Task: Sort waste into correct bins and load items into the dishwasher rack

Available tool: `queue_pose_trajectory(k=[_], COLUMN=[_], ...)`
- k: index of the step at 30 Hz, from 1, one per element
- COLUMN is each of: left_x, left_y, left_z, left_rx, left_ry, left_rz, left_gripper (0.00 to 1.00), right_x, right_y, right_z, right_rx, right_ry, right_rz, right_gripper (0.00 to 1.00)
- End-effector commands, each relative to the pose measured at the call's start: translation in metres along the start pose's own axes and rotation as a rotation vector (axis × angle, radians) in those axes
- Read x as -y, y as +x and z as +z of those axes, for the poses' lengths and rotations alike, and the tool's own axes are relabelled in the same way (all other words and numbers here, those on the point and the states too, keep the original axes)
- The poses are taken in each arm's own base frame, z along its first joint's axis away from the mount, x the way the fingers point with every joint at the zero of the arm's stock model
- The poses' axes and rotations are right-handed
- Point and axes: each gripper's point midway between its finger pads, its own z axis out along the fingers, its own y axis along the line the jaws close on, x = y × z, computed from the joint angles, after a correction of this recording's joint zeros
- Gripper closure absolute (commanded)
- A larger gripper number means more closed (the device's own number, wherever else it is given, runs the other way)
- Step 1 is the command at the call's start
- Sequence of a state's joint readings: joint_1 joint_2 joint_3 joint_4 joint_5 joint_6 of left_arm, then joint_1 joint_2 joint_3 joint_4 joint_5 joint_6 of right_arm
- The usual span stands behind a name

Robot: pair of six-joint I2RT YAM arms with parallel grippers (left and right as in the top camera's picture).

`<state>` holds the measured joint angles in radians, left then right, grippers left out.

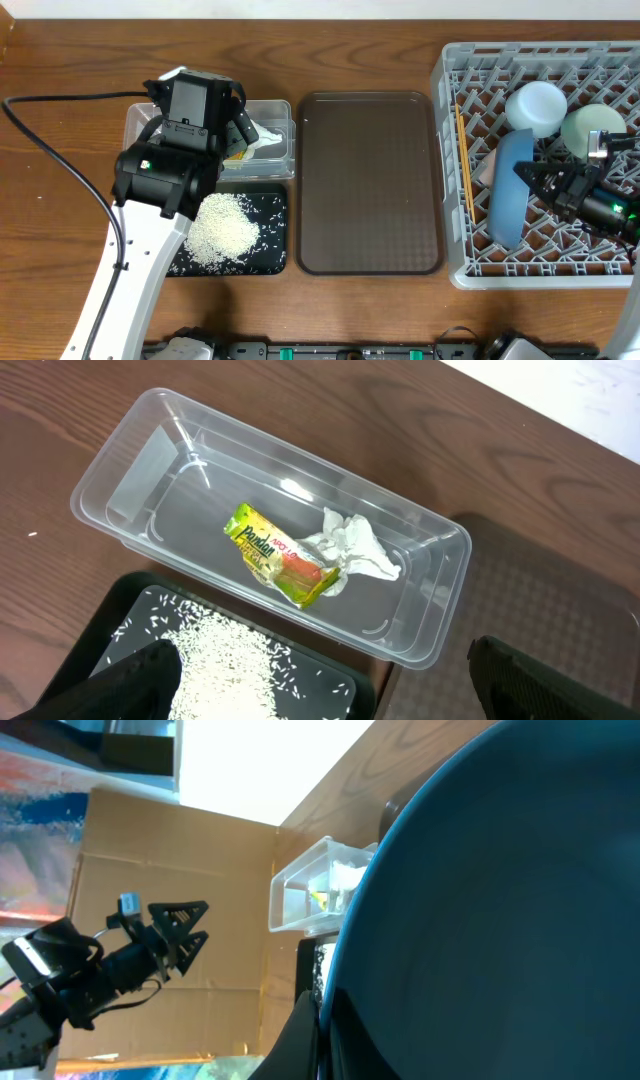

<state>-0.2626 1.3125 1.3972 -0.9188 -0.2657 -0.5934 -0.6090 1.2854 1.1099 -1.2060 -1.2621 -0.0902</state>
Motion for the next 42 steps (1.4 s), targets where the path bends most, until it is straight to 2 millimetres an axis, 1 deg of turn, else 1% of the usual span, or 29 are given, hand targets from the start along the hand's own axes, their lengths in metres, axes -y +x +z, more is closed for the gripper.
queue_pose_trajectory(k=[1,4,8,10,14,15,28,30,35,42], left_x=[-0.004,-0.004,-0.004,-0.004,-0.004,-0.004,-0.004,-0.004,-0.004,-0.004], left_y=[-0.003,-0.003,-0.003,-0.003,-0.003,-0.003,-0.003,-0.003,-0.003,-0.003], left_z=[-0.002,-0.002,-0.002,-0.002,-0.002,-0.002,-0.002,-0.002,-0.002,-0.002], left_rx=[0.012,0.012,0.012,0.012,0.012,0.012,0.012,0.012,0.012,0.012], left_ry=[-0.015,-0.015,-0.015,-0.015,-0.015,-0.015,-0.015,-0.015,-0.015,-0.015], left_rz=[0.013,0.013,0.013,0.013,0.013,0.013,0.013,0.013,0.013,0.013], left_gripper=[0.05,0.05,0.05,0.05,0.05,0.05,0.05,0.05,0.05,0.05], right_x=[0.004,0.014,0.018,0.014,-0.007,-0.009,-0.002,-0.003,-0.007,-0.013], right_y=[-0.005,-0.007,-0.010,-0.011,-0.008,-0.007,0.003,0.005,0.008,0.007], right_z=[-0.004,-0.010,-0.016,-0.017,-0.017,-0.017,-0.014,-0.013,-0.012,-0.014], right_rx=[0.016,0.031,0.056,0.061,0.070,0.071,0.053,0.061,0.087,0.102], right_ry=[-0.007,0.042,0.052,0.031,-0.088,-0.100,-0.090,-0.118,-0.208,-0.248], right_rz=[-0.049,-0.034,-0.022,-0.018,-0.052,-0.052,-0.075,-0.088,-0.056,-0.051], right_gripper=[0.99,0.99,0.99,0.99,0.99,0.99,0.99,0.99,0.99,0.99])
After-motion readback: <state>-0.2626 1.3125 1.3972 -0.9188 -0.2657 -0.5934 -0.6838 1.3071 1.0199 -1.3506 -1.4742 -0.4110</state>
